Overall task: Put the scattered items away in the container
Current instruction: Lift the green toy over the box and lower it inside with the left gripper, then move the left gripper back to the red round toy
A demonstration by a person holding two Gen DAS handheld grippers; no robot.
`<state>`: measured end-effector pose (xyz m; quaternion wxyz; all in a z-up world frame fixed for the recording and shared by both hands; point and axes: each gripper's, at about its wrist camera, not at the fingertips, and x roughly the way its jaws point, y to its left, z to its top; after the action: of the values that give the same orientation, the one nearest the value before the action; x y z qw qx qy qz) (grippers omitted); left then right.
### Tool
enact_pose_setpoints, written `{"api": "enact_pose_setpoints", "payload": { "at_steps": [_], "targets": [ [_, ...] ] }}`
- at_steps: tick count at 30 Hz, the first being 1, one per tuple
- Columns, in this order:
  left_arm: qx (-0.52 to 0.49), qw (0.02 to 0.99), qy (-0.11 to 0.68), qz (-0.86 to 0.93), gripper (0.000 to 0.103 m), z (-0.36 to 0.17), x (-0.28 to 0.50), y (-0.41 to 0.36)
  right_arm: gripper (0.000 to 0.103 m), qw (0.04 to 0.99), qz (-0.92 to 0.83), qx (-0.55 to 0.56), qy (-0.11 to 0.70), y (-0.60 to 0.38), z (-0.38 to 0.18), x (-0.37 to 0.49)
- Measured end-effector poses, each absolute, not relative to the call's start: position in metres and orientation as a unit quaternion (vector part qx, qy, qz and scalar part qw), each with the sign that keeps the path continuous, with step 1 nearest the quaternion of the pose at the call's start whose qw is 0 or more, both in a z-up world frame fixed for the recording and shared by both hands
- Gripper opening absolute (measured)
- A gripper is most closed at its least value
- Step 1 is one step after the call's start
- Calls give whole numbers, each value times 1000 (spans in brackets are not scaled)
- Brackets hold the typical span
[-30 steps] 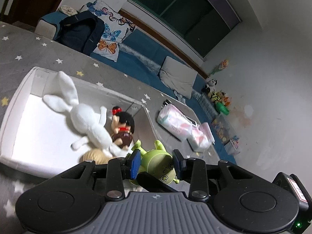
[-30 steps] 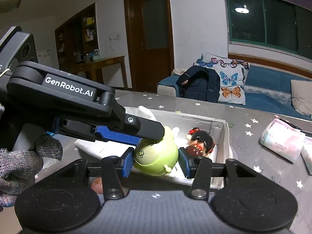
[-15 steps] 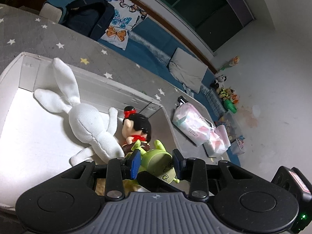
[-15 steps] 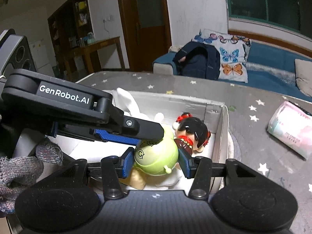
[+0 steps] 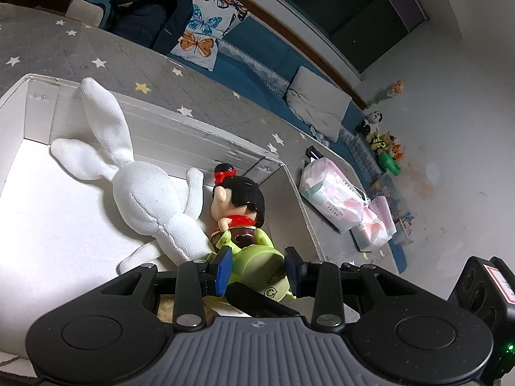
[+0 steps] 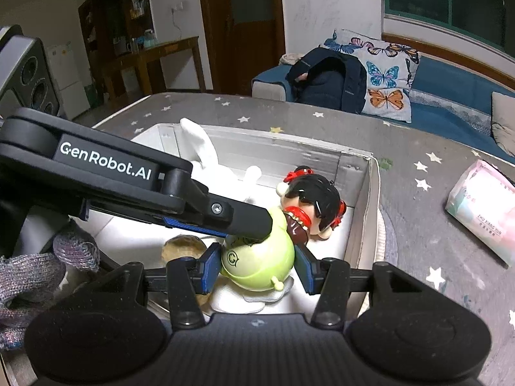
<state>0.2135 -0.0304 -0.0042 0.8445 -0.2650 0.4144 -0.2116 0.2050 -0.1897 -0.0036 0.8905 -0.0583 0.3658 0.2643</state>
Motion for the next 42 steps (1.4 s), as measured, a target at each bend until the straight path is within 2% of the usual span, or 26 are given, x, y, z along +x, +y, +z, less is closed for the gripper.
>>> {"api": "enact_pose_setpoints", "payload": {
  "at_steps": [27,42],
  "targets": [
    [-256,862,391,-198,38,13,190,-14,56,902,252,-47,348,-198,7,191],
    [-225,889,353,-184,38,31,124,11,56,915,273,-46,294,-191,26,121]
  ]
}}
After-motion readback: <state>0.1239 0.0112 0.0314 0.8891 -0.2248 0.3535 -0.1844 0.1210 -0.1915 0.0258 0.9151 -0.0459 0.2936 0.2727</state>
